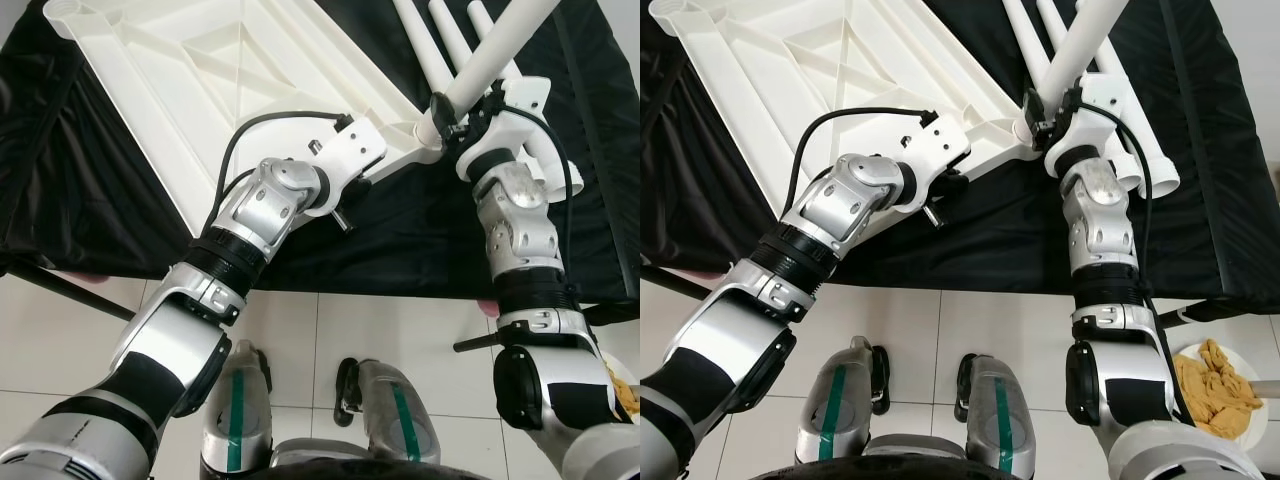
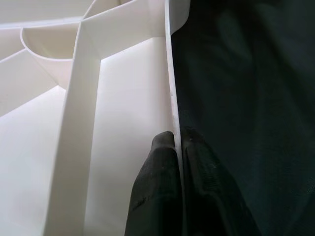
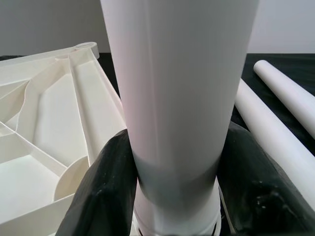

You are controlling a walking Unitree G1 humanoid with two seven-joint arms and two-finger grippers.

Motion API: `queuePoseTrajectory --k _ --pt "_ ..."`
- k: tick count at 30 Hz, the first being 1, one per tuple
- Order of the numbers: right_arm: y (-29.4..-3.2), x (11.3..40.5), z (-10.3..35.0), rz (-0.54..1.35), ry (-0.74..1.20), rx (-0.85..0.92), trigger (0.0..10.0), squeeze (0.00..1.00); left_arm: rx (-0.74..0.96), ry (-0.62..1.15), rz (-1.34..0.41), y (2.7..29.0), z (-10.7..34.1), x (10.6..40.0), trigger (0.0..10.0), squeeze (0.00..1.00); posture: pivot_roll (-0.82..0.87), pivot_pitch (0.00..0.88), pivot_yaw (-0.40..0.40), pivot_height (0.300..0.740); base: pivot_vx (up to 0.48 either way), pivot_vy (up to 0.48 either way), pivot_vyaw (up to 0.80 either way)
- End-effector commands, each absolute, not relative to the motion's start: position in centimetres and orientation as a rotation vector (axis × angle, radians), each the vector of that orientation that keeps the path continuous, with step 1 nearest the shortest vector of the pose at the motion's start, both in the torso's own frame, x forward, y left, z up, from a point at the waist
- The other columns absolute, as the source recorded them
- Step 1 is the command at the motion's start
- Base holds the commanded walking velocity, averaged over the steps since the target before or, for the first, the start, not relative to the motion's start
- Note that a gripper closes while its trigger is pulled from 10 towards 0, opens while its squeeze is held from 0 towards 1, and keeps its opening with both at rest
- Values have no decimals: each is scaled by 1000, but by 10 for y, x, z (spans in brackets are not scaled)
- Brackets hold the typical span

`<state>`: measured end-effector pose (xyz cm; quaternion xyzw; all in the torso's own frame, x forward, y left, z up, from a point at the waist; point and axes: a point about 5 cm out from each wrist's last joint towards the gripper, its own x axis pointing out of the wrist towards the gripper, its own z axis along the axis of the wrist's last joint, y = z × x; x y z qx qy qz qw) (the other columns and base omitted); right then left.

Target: Building children table

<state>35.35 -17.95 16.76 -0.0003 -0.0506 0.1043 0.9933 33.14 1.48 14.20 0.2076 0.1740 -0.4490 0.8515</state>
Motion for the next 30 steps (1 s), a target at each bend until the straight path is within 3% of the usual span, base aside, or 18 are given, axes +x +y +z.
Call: queuePoseTrajectory --k 1,30 --pt "-177 355 160 228 -44 10 10000 0 461 325 -918 14 152 335 10000 0 39 65 -11 740 0 0 0" --pt "-175 375 160 195 148 70 10000 0 452 309 -905 16 155 335 10000 0 48 64 -18 740 0 0 0"
